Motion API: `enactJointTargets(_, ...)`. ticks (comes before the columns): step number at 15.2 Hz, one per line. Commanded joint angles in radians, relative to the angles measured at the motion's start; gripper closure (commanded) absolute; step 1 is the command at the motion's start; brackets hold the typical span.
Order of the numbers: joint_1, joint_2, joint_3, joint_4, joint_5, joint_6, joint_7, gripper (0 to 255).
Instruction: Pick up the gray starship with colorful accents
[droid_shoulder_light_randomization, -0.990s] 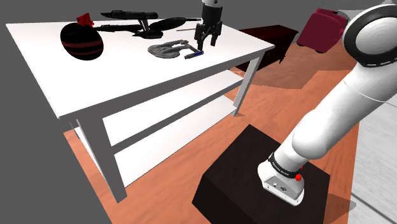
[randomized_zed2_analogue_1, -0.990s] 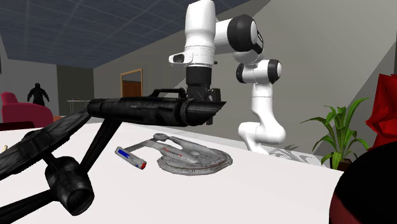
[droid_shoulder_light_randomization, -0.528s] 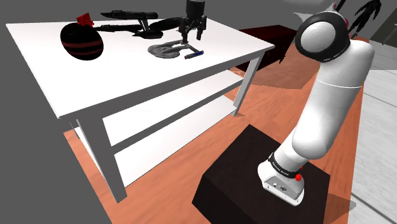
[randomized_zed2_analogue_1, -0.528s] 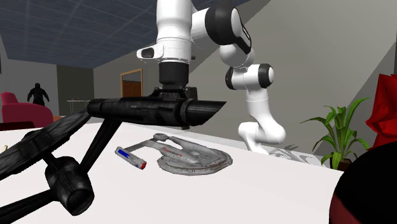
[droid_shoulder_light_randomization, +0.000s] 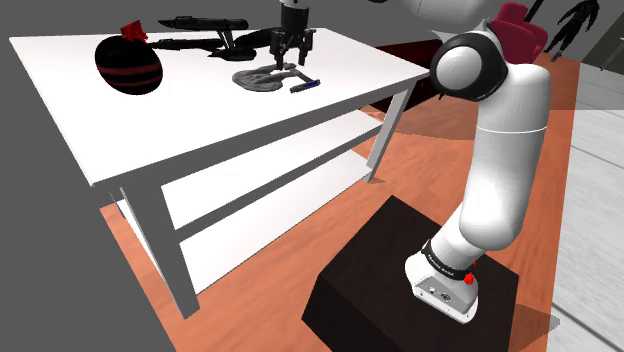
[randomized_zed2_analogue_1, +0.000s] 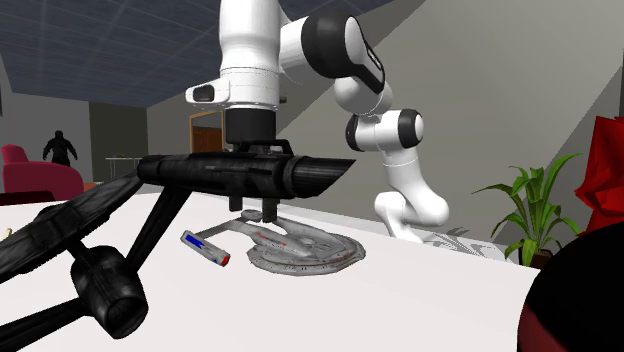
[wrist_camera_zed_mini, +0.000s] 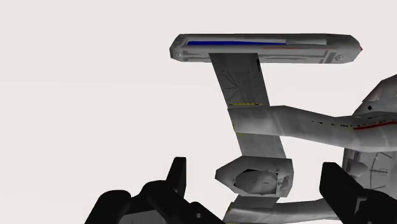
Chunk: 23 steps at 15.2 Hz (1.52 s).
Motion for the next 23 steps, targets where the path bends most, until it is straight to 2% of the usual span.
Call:
enactJointTargets(1,-0.002,-0.015,0.000,-0.051,0.001,0.036,0.001,0)
enactJointTargets(2,-0.004,-0.023,0.000,-0.085,0.002,0.062,0.002,0)
enactJointTargets(4,-0.004,-0.024,0.000,-0.086,0.002,0.063,0.002,0)
enactJointTargets(5,-0.004,-0.025,0.000,-0.088,0.002,0.063,0.001,255)
enactJointTargets(14,-0.004,-0.023,0.000,-0.085,0.002,0.062,0.002,255)
enactJointTargets(23,0.007,0.051,-0.001,0.158,-0.004,-0.106,-0.004,255)
